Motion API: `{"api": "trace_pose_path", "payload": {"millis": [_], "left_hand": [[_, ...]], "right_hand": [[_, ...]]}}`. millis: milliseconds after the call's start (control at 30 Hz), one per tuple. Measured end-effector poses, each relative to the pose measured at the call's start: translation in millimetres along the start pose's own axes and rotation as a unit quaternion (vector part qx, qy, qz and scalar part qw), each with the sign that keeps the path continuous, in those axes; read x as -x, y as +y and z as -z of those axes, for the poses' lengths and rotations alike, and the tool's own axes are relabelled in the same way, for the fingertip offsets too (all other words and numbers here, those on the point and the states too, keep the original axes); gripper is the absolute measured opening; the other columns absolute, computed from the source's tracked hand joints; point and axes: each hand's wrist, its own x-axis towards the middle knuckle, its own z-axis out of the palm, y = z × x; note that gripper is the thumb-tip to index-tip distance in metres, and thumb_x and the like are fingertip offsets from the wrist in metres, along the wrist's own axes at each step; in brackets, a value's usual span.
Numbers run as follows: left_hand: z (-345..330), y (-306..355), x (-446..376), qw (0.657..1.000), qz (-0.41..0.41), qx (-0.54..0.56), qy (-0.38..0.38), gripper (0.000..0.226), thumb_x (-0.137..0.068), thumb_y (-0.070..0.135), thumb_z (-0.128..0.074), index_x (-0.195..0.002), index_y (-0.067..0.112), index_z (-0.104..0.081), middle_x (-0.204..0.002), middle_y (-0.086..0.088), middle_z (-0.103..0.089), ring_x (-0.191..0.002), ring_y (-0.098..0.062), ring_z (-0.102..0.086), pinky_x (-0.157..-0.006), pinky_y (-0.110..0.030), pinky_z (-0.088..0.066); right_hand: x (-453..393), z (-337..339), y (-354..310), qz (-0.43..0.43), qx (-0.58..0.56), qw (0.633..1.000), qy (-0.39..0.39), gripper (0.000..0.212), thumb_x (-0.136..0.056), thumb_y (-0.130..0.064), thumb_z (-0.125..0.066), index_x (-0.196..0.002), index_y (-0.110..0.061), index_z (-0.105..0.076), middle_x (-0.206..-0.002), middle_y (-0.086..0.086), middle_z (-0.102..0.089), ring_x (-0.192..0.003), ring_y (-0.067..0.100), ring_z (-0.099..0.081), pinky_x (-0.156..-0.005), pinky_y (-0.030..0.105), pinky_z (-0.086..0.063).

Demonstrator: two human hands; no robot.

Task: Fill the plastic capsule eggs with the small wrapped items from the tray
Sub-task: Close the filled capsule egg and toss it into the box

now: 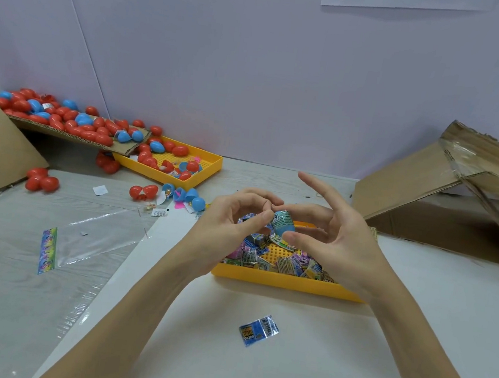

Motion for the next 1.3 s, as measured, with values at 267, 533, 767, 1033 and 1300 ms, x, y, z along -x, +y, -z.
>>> {"api": "trace_pose_path", "payload": {"millis": [267,533,767,1033,1300], "left_hand": [[10,-2,-2,0.999,-0.026,0.034,-0.011,0.019,-0.099,0.021,-0.066,-0.110,0.006,-0.064,-0.121,-0.003,-0.071,-0.114,-0.025,-0.068,-0.092,-0.043,-0.059],[9,5,0,0.980,-0.143,-0.131,-0.053,0.045,-0.090,0.018,-0.074,-0.135,0.016,-0.064,-0.133,0.001,-0.066,-0.127,-0.023,-0.060,-0.094,-0.037,-0.058],[-4,6,7,0.987,-0.132,-0.078,-0.044,0.036,-0.088,0.025,-0.078,-0.123,0.022,-0.072,-0.114,0.006,-0.075,-0.110,-0.023,-0.070,-0.092,-0.032,-0.059],[-2,3,7,0.978,-0.153,-0.131,-0.056,0.036,-0.086,0.024,-0.080,-0.121,0.021,-0.074,-0.113,0.009,-0.075,-0.112,-0.018,-0.068,-0.092,-0.026,-0.055],[-2,-2,4,0.939,-0.223,-0.262,0.006,0.035,-0.085,0.027,-0.081,-0.118,0.019,-0.074,-0.107,0.006,-0.071,-0.103,-0.012,-0.065,-0.084,-0.020,-0.054]], "right_hand": [[-1,-6,-3,-0.018,-0.050,0.998,0.021,0.083,-0.085,-0.019,-0.075,-0.156,-0.026,-0.031,-0.120,-0.005,-0.075,-0.118,0.015,-0.068,-0.098,0.030,-0.055],[2,5,-3,-0.067,-0.193,0.978,-0.038,0.057,-0.100,-0.019,-0.058,-0.153,-0.024,-0.037,-0.123,0.018,-0.071,-0.119,0.033,-0.067,-0.097,0.037,-0.057],[2,4,-1,-0.089,-0.284,0.952,-0.074,0.055,-0.096,-0.021,-0.060,-0.149,-0.019,-0.047,-0.128,0.032,-0.061,-0.122,0.043,-0.062,-0.098,0.047,-0.056],[2,5,5,-0.106,-0.256,0.956,-0.096,0.054,-0.100,-0.018,-0.059,-0.151,-0.021,-0.040,-0.128,0.020,-0.068,-0.120,0.038,-0.066,-0.096,0.044,-0.057],[-1,-4,6,-0.128,-0.189,0.973,-0.028,0.050,-0.098,-0.035,-0.062,-0.145,-0.022,-0.048,-0.117,0.005,-0.075,-0.108,0.028,-0.073,-0.087,0.037,-0.061]]}}
